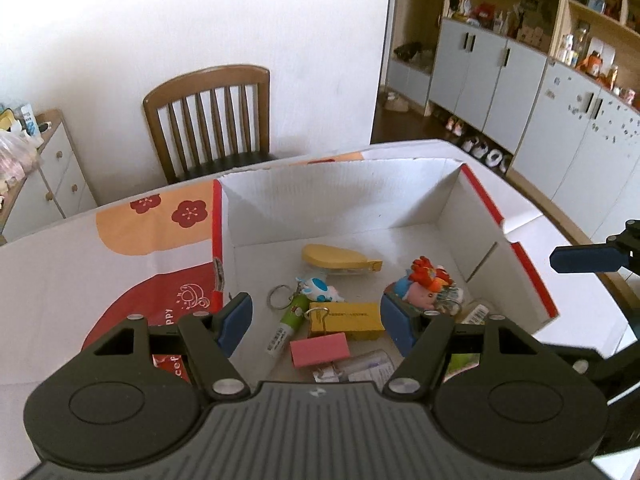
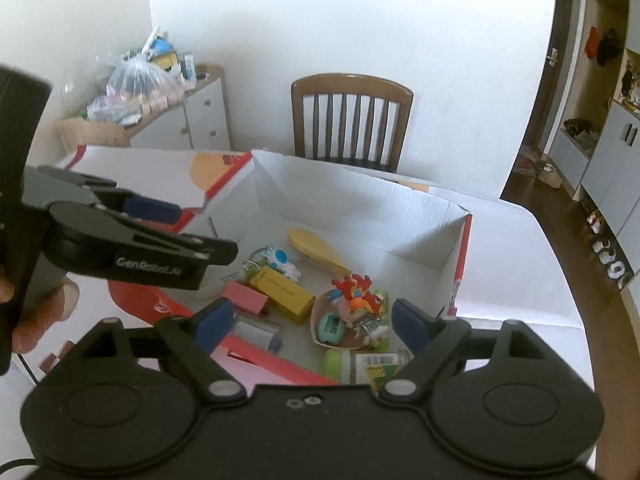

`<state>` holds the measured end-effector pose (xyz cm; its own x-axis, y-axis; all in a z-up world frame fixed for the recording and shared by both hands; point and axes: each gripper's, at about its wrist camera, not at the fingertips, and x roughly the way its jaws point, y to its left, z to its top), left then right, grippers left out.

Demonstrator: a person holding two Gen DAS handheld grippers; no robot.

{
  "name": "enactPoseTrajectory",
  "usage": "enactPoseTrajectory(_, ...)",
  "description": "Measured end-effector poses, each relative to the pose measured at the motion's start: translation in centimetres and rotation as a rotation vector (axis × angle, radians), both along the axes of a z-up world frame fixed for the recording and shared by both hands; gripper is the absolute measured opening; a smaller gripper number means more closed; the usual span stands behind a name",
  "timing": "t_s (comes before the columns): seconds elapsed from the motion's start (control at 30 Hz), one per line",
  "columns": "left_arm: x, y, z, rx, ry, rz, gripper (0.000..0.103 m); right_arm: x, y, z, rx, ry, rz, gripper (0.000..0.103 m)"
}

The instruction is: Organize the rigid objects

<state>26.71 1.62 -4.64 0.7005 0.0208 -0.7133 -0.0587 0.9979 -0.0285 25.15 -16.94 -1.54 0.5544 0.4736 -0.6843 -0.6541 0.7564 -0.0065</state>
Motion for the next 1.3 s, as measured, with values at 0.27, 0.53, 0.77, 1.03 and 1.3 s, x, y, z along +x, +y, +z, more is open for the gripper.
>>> enactPoseTrajectory(0.27, -3.7, -0.2, 1.5, -0.015, -0.064, -0.012, 0.081, -2.4, -1.6, 1.8, 0.116, -0.029, -0.037, 0.098)
enactPoseTrajectory(0.53, -6.6, -1.0, 2.0, -0.007, -0.079, -0.024, 0.083, -4.9, -2.7, 3.0, 0.200, -0.071, -0.053, 0.102)
enactPoseTrajectory(0.77, -8.8, -2.0, 2.9, 0.000, -0.114, -0.033, 0.093, -6.8, -3.5, 3.7, 0.234, -0.097, -0.067, 0.103)
enactPoseTrajectory(1.03, -10.4, -3.0, 3.5, -0.006, -0.134, -0.045, 0.093, -8.4, -4.1, 4.0, 0.247, -0.108, -0.072, 0.103)
enactPoseTrajectory(1.3, -11.3, -3.2, 3.8, -0.031, -0.144, -0.044, 0.093, -9.2, -5.1, 4.0, 0.265, -0.105, -0.101, 0.103)
